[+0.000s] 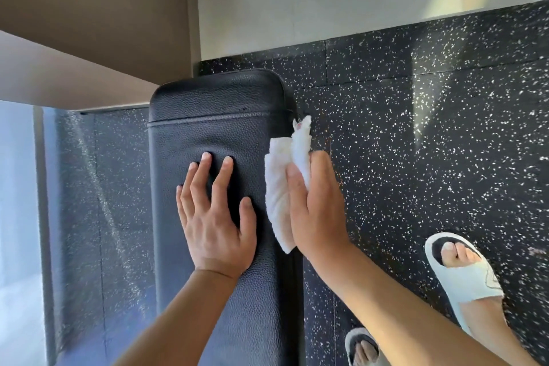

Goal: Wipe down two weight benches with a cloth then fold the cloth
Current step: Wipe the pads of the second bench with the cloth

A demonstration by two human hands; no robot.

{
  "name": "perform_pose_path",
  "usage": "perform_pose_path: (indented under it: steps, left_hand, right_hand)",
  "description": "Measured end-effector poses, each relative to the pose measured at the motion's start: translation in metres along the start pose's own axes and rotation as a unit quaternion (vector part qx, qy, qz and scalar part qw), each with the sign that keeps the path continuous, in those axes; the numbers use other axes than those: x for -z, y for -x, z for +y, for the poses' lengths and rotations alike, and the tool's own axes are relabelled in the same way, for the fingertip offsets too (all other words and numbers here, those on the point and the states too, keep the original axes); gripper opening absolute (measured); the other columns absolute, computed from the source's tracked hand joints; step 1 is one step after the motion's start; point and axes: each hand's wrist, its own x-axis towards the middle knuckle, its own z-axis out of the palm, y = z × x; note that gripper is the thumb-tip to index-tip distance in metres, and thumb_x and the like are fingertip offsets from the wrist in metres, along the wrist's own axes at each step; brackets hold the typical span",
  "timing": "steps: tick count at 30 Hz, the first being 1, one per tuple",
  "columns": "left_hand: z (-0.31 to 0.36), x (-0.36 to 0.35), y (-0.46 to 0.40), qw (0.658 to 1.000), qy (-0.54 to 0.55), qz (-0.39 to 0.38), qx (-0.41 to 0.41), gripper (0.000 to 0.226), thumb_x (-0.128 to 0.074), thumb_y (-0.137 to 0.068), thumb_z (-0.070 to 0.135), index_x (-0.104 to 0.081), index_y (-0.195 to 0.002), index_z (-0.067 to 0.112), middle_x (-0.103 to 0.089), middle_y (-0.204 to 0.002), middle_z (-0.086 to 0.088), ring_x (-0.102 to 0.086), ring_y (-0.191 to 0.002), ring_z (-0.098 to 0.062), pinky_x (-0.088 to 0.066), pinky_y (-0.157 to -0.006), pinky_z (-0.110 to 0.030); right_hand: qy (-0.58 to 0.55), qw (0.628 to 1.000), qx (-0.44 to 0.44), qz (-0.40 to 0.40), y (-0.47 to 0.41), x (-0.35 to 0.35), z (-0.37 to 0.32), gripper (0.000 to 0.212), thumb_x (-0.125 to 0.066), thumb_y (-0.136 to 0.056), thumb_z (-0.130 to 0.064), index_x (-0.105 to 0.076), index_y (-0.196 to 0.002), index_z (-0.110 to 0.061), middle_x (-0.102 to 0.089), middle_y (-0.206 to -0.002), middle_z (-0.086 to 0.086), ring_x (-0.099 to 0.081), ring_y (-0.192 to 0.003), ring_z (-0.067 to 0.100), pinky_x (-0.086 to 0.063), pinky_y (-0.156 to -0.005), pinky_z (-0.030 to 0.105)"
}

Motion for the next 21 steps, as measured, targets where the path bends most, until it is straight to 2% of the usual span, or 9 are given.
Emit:
perform_pose_path:
  steps: [4,6,11,14,18,21]
  left_hand:
    - [0.001,0.0,0.002,1.0,0.0,0.005,-0.002,0.063,-0.048,-0.095,0.04,-0.046,-0.156,0.023,-0.035,-0.168,-0.007,-0.027,-0.157,-0.033,-0.026,-0.123,-0.065]
    - [0.002,0.0,0.002,1.0,0.003,0.006,-0.001,0.063,-0.048,-0.096,0.04,-0.047,-0.156,0.023,-0.036,-0.167,-0.007,-0.028,-0.156,-0.033,-0.026,-0.123,-0.064]
    - [-0.001,0.001,0.001,1.0,0.017,0.015,-0.006,0.062,-0.048,-0.097,0.04,-0.047,-0.157,0.026,-0.037,-0.167,-0.004,-0.028,-0.156,-0.031,-0.025,-0.124,-0.061]
    - [-0.002,0.001,0.001,0.999,0.023,0.023,-0.009,0.06,-0.049,-0.098,0.041,-0.047,-0.157,0.028,-0.037,-0.167,-0.003,-0.028,-0.156,-0.029,-0.023,-0.126,-0.058]
    - [0.0,0.001,0.002,0.999,0.04,0.02,-0.004,0.059,-0.047,-0.099,0.039,-0.048,-0.157,0.028,-0.038,-0.167,-0.003,-0.028,-0.156,-0.029,-0.022,-0.126,-0.056]
    - [0.003,0.003,0.014,0.998,0.06,0.024,0.001,0.058,-0.043,-0.1,0.03,-0.048,-0.157,0.021,-0.038,-0.167,-0.007,-0.031,-0.155,-0.033,-0.024,-0.126,-0.054]
  right_hand:
    - [0.011,0.998,-0.008,-0.06,0.07,0.011,0.01,0.012,-0.041,-0.107,-0.037,-0.035,-0.097,-0.035,-0.043,-0.091,-0.012,-0.048,-0.08,0.006,-0.032,-0.068,0.02]
    - [0.014,0.998,-0.013,-0.065,0.078,0.013,0.011,0.012,-0.038,-0.105,-0.042,-0.032,-0.094,-0.038,-0.043,-0.089,-0.014,-0.049,-0.079,0.003,-0.03,-0.066,0.019]
    - [0.023,1.0,0.006,0.01,0.016,-0.003,-0.008,0.014,-0.04,-0.106,-0.032,-0.036,-0.097,-0.023,-0.047,-0.096,-0.003,-0.042,-0.076,0.013,-0.037,-0.067,0.035]
    - [0.017,0.999,0.002,0.044,-0.004,-0.009,-0.015,0.014,-0.044,-0.108,-0.027,-0.036,-0.098,-0.02,-0.049,-0.101,0.004,-0.043,-0.082,0.016,-0.035,-0.07,0.036]
    - [0.034,0.998,0.027,0.051,0.036,-0.012,-0.004,0.017,-0.044,-0.108,-0.031,-0.042,-0.104,-0.015,-0.05,-0.103,0.004,-0.048,-0.086,0.021,-0.039,-0.071,0.037]
    - [0.029,0.998,0.027,0.051,0.09,-0.011,0.014,0.015,-0.043,-0.106,-0.034,-0.037,-0.097,-0.023,-0.045,-0.096,-0.005,-0.045,-0.08,0.012,-0.031,-0.066,0.03]
